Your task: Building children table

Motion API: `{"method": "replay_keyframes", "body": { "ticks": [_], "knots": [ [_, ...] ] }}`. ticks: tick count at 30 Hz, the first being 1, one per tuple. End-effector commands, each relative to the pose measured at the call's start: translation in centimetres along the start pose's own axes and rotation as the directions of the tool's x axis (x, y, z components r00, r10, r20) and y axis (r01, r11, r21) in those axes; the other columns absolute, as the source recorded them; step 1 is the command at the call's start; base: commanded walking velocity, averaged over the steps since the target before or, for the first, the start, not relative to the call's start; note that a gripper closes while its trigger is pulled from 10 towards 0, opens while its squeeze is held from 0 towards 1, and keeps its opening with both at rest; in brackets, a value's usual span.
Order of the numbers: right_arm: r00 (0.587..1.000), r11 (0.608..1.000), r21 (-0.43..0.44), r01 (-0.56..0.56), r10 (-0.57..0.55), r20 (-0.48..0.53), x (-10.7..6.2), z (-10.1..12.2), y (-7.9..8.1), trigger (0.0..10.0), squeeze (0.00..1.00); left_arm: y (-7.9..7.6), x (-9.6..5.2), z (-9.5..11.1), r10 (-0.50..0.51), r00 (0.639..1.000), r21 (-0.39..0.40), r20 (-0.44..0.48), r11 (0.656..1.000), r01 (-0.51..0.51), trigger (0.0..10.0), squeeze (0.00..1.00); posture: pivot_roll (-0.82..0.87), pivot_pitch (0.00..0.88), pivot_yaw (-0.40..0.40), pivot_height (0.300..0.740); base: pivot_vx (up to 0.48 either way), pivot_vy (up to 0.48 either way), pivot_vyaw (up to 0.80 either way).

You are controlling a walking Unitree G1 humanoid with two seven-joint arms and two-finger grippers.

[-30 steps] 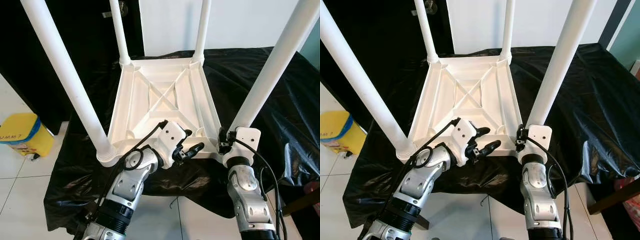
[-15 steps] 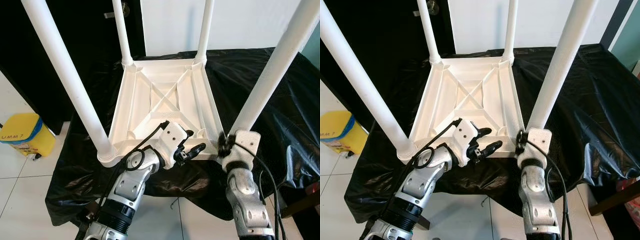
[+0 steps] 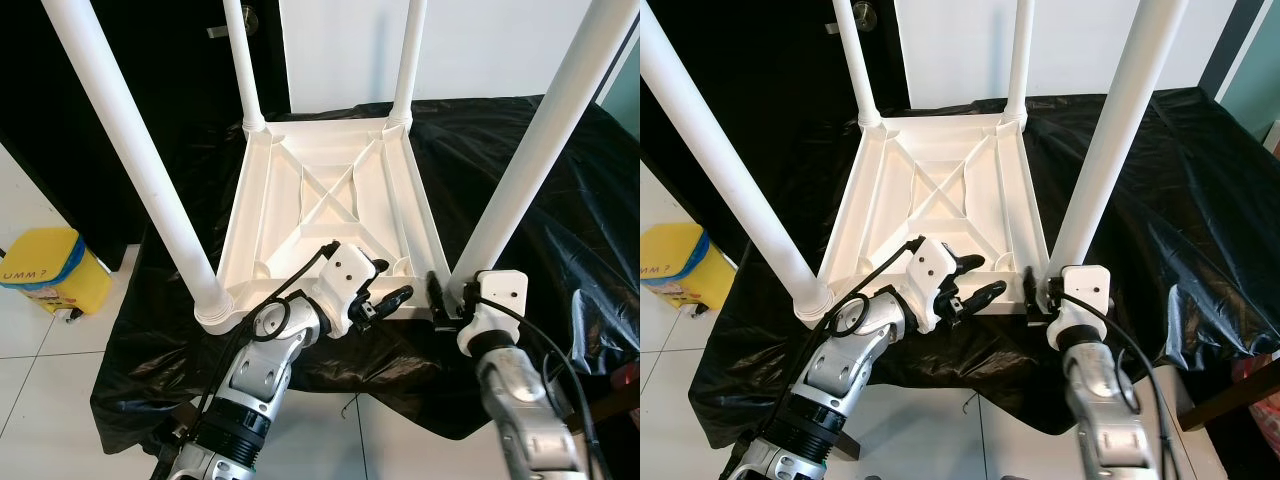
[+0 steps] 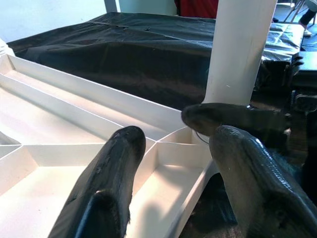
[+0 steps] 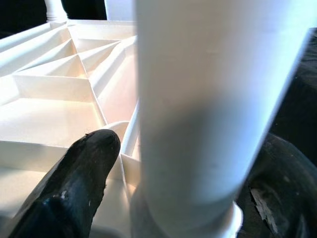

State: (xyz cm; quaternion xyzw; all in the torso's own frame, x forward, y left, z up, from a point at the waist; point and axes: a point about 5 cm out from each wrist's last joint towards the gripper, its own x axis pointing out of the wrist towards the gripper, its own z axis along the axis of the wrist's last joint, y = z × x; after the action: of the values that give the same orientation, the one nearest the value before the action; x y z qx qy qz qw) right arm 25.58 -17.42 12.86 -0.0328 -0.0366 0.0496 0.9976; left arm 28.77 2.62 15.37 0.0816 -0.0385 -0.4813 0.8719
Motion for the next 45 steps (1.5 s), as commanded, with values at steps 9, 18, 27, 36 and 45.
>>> {"method": "replay_keyframes", "body": {
  "ticks": [9, 18, 27, 36, 45],
  "knots": [
    [0.965, 0.962, -0.080, -0.260, 0.260, -0.005, 1.2, 0.9, -1.7, 10.0, 0.00, 0.5, 0.0, -0.1, 0.067, 0.998, 0.006, -0.009, 0.998, -0.067, 10.0, 0.00, -0.24, 0.062, 0.031, 0.740, 0.000, 0.000, 0.00],
    [0.938, 0.935, -0.083, -0.345, 0.341, -0.065, 1.4, -0.2, -1.6, 0.0, 0.00, 0.8, -0.2, 0.1, 0.081, 0.997, 0.012, -0.007, 0.997, -0.081, 10.0, 0.00, -0.21, 0.070, 0.024, 0.740, 0.000, 0.000, 0.00],
    [0.938, 0.937, -0.064, -0.342, 0.336, -0.086, 1.1, -0.7, -1.9, 0.0, 0.00, 0.8, -0.3, 0.0, 0.095, 0.995, 0.009, -0.008, 0.995, -0.095, 10.0, 0.00, -0.21, 0.074, 0.016, 0.740, 0.000, 0.000, 0.00],
    [0.973, 0.974, -0.034, -0.222, 0.219, -0.078, 1.2, -0.9, -1.5, 10.0, 0.00, 0.8, -0.3, 0.0, 0.097, 0.995, 0.006, -0.006, 0.995, -0.097, 10.0, 0.00, -0.22, 0.077, 0.015, 0.740, 0.000, 0.000, 0.00],
    [0.995, 0.999, 0.003, -0.044, 0.044, -0.089, 1.3, -1.2, -0.9, 10.0, 0.00, 0.8, -0.3, 0.1, 0.092, 0.996, 0.009, -0.006, 0.996, -0.092, 10.0, 0.00, -0.22, 0.078, 0.022, 0.740, 0.000, 0.000, 0.00]
  ]
}}
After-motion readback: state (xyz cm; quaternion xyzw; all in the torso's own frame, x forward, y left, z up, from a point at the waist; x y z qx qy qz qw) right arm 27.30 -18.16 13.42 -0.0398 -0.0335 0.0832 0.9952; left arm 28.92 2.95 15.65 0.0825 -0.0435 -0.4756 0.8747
